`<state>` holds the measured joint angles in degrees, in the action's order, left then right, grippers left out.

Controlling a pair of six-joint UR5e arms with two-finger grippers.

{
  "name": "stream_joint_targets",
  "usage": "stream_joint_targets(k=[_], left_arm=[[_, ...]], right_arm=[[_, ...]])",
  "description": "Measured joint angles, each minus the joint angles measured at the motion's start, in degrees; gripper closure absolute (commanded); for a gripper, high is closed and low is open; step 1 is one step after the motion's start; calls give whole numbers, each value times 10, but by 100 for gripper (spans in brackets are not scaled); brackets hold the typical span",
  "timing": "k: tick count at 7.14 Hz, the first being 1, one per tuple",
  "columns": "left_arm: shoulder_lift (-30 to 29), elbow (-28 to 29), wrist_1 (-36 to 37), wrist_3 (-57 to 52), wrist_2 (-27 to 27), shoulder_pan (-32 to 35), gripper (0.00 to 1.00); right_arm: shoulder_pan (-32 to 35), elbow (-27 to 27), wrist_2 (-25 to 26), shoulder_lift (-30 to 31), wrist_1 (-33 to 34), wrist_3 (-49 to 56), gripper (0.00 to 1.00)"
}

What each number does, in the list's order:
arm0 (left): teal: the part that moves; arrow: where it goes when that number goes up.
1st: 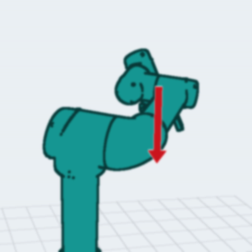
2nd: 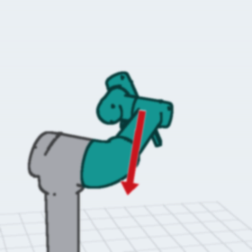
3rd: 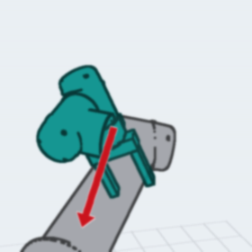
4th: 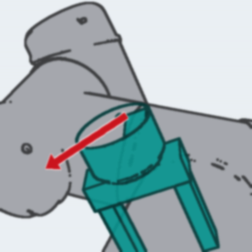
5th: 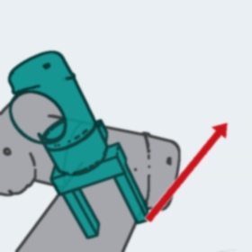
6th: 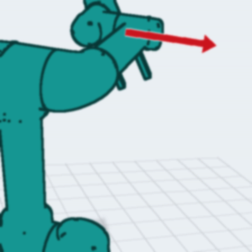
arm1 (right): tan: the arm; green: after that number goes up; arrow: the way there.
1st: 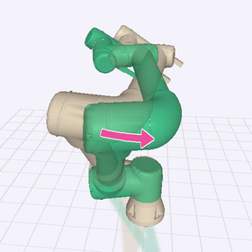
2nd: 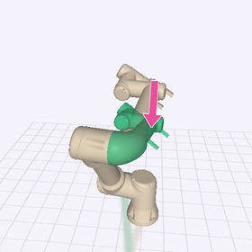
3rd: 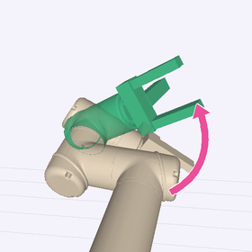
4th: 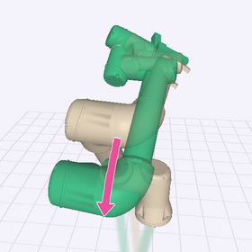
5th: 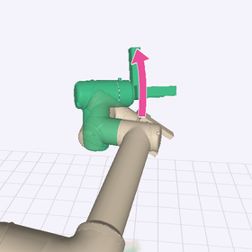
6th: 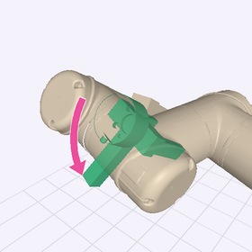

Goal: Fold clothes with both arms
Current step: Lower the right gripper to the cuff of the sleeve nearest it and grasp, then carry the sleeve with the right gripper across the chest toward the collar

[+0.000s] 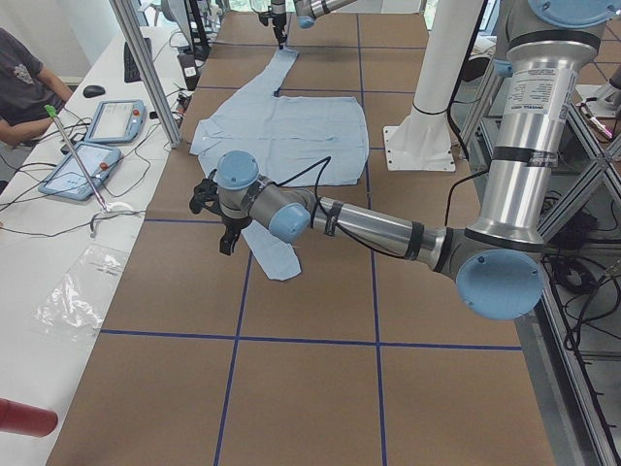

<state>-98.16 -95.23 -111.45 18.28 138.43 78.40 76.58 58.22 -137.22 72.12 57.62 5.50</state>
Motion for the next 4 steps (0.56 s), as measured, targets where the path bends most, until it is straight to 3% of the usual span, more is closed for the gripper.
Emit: stream_joint_targets(k=[2, 4], left_arm=[[0, 1, 0, 0, 0, 0, 0], [0, 3, -2, -1, 0, 0, 0]], right_arm=[[12, 82, -26, 2, 32, -48, 100], [-28, 188, -28, 5, 35, -199, 100]])
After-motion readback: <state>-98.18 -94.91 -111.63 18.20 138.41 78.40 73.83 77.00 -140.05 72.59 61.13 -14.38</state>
